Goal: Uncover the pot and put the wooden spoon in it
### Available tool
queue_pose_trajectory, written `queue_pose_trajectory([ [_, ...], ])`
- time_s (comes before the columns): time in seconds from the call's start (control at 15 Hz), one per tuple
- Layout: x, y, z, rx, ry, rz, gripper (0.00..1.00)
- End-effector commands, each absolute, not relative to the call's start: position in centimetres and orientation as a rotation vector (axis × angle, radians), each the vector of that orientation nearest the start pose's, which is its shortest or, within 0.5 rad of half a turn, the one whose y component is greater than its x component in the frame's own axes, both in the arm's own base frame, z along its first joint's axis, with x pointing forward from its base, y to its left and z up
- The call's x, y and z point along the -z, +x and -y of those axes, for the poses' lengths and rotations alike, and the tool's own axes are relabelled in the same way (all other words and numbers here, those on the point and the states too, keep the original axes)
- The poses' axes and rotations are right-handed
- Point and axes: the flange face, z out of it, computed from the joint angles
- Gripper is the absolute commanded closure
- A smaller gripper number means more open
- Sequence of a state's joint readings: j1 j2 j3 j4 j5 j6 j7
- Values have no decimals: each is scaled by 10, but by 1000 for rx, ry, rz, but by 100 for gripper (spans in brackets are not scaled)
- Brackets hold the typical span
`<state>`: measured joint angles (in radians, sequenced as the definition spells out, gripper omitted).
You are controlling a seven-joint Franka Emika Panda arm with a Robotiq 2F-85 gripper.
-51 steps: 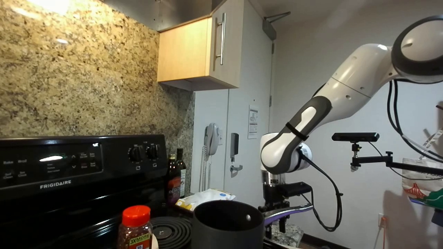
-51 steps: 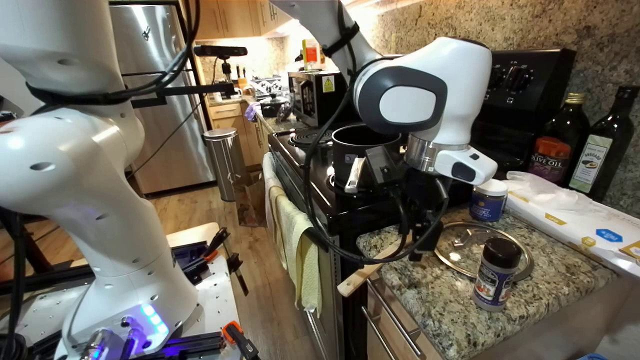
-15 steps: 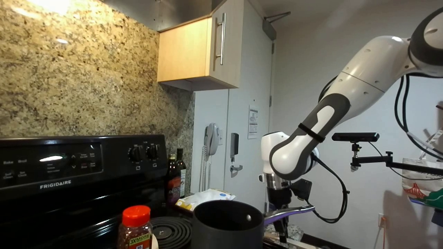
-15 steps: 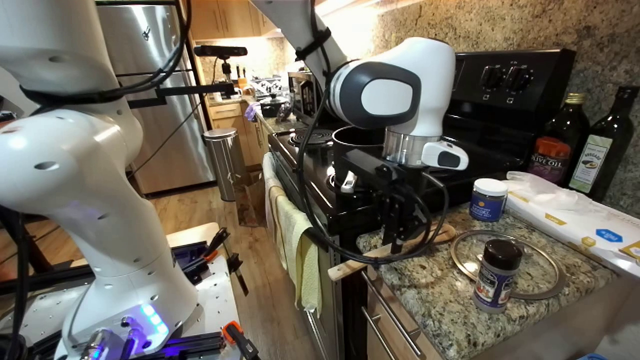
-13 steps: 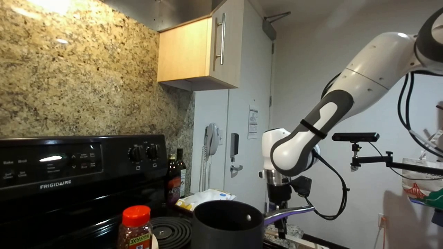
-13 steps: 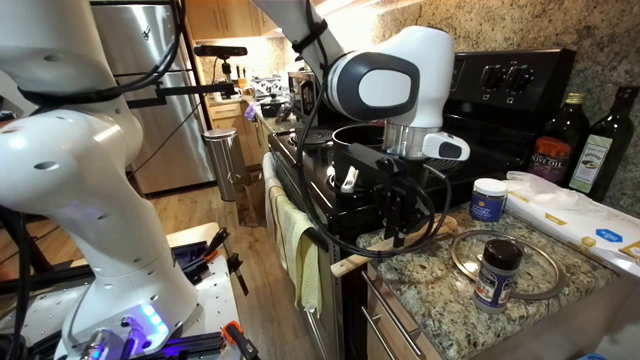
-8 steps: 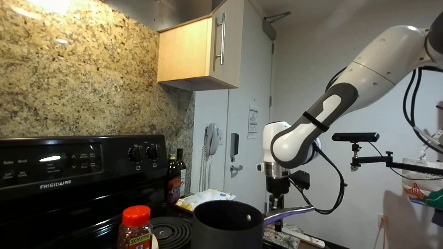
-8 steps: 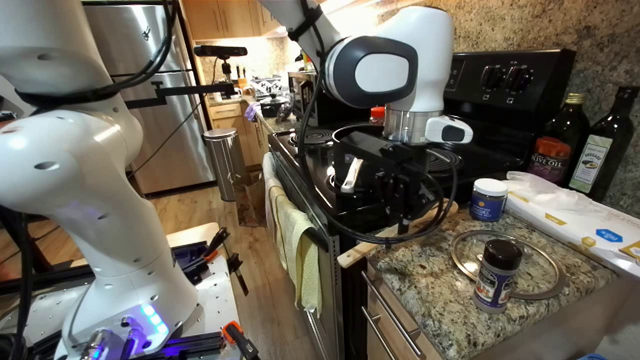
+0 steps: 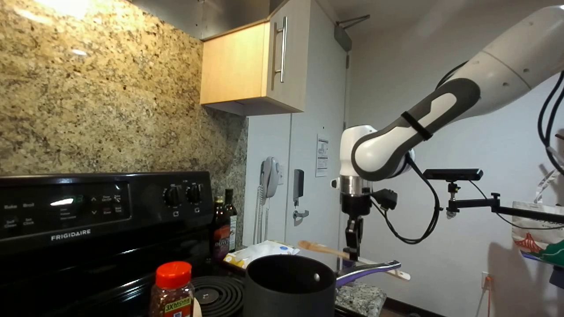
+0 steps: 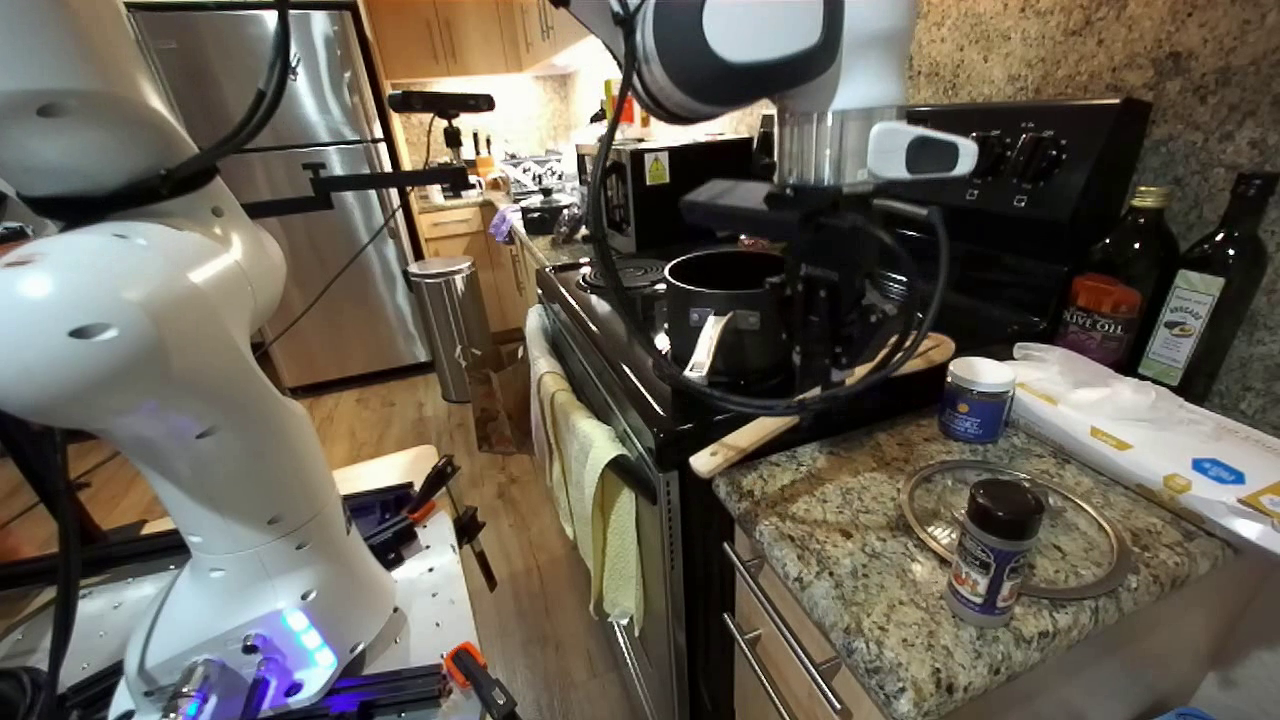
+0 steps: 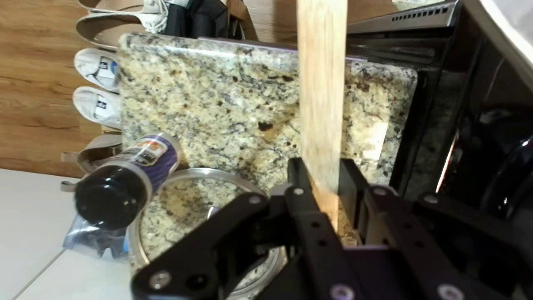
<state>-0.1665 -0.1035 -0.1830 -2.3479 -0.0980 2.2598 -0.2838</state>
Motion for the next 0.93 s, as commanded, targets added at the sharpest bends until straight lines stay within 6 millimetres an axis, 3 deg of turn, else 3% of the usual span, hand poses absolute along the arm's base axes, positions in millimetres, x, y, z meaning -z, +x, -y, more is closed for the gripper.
queue_pose_trajectory([
  [0.0, -444, 456, 162, -34, -3329, -75, 88],
  [0.13, -486, 460, 144, -38, -3411, -78, 88],
  [0.27, -512, 464, 124, -21, -3434, -1, 88],
  [0.33, -494, 463, 139, -11, -3394, -13, 76],
  [0.4, -507, 464, 128, 3, -3403, 7, 76],
  [0.53, -514, 465, 121, 15, -3408, 21, 76],
  [0.6, -513, 465, 122, 11, -3408, 19, 88],
  [0.73, -521, 470, 111, -141, -3431, 102, 88],
  [0.87, -538, 487, 85, -277, -3426, 239, 87],
])
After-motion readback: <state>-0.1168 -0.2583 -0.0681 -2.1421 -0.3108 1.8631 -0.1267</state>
